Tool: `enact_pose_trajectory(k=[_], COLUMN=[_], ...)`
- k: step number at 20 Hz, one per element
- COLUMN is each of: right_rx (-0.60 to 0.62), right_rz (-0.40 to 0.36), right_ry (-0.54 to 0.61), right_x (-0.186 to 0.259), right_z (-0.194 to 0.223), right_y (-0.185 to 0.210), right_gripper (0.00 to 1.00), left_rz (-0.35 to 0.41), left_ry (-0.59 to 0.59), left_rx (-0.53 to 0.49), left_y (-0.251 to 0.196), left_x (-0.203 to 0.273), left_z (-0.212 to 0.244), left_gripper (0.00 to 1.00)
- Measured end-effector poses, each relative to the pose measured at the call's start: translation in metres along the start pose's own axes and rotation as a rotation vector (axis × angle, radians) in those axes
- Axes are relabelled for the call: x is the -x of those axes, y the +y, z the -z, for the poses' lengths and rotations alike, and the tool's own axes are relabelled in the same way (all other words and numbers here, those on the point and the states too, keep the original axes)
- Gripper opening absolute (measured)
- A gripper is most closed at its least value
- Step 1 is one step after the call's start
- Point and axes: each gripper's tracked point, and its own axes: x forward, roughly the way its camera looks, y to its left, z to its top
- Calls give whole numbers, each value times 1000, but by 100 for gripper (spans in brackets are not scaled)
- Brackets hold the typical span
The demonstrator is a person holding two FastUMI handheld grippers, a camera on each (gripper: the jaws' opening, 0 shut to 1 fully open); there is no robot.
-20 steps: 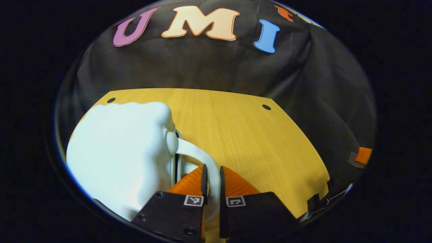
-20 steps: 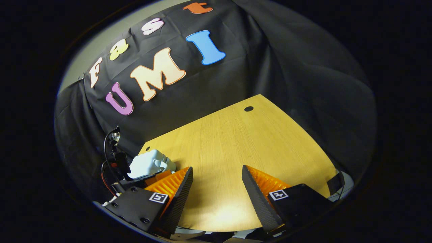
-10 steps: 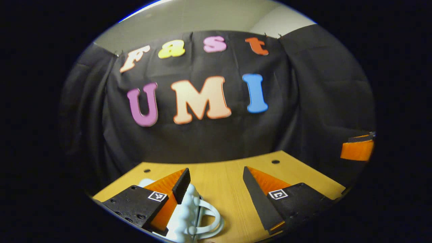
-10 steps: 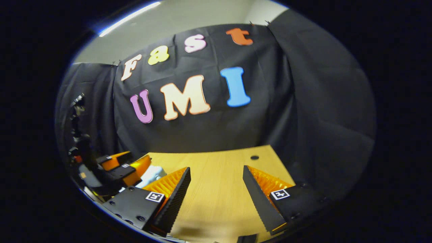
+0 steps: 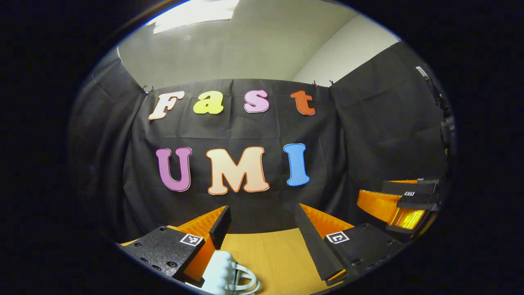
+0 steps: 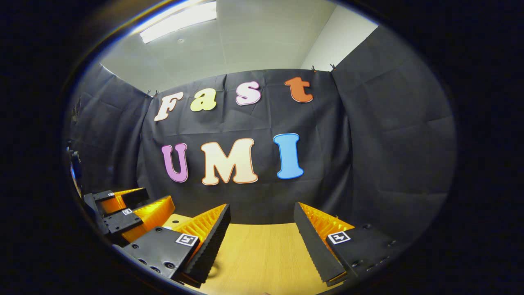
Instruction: First open the suitcase, pack the skin care products into it, and then close the suitcase.
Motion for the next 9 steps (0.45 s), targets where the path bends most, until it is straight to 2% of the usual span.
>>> enact_pose_trajectory(k=[1,2,3,6,9], right_rx=[-11,-23,-22,-4,1], right_rz=[7,13,19,36,42], right_ry=[-8,-11,-18,-37,-42], right_x=[2,5,8,17,25], right_z=[-4,-7,-11,-16,-19], right_y=[3,6,7,7,10], right_gripper=[97,98,98,98,98], left_rz=[8,17,26,26,25], left_ry=[-1,6,14,51,21], left_rx=[-2,15,32,41,30], left_y=[2,2,2,11,16], left_x=[3,5,5,9,11], left_z=[0,1,4,10,0], left_gripper=[93,97,92,93,93])
